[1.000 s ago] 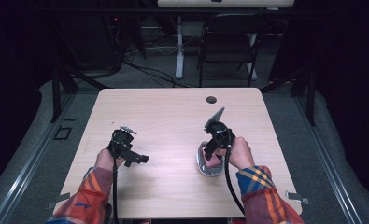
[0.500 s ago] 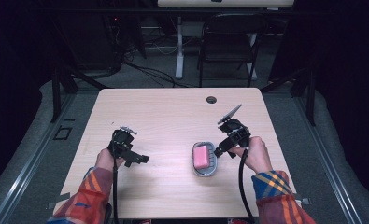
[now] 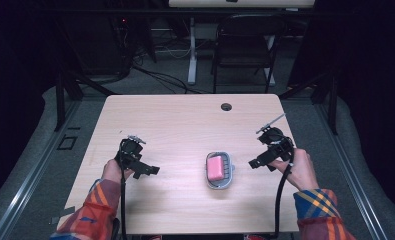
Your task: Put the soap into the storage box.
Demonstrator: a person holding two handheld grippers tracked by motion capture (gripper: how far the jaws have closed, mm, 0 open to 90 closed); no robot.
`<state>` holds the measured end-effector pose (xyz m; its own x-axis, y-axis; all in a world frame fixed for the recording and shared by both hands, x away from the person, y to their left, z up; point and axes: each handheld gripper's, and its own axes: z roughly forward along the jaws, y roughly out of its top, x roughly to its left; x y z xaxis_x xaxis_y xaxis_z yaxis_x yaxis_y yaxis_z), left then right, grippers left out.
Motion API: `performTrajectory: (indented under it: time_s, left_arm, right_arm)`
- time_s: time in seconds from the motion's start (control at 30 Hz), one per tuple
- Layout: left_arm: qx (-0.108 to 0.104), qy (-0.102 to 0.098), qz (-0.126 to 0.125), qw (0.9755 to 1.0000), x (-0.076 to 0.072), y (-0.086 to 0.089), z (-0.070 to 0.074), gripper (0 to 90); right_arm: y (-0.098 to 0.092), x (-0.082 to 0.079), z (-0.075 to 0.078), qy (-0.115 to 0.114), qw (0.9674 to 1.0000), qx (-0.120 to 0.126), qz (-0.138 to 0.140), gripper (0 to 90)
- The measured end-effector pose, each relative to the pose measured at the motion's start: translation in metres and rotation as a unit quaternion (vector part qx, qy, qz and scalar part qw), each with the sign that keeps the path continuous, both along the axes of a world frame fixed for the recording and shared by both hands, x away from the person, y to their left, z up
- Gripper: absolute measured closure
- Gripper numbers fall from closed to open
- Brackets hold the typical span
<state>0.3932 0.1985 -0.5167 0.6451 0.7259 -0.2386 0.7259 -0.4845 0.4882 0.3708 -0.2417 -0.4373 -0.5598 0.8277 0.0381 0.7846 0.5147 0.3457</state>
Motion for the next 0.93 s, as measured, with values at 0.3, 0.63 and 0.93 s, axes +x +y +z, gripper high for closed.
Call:
performTrajectory:
  time_s: [0.3, 0.63, 0.93]
  left_arm:
    - [0.003, -0.001, -0.001, 1.0, 0.0, 0.0, 0.0, 0.0]
    - [0.006, -0.002, -0.004, 1.0, 0.0, -0.001, -0.001, 0.0]
    - [0.006, -0.002, -0.005, 1.0, 0.0, -0.001, -0.001, 0.0]
  right_arm:
    - [-0.048, -0.023, -0.018, -0.037, 0.9989, 0.024, -0.018, 0.0]
    - [-0.083, -0.053, -0.05, -0.062, 0.9969, 0.021, -0.042, 0.0]
    - [-0.084, -0.051, -0.072, -0.018, 0.9995, 0.008, -0.023, 0.0]
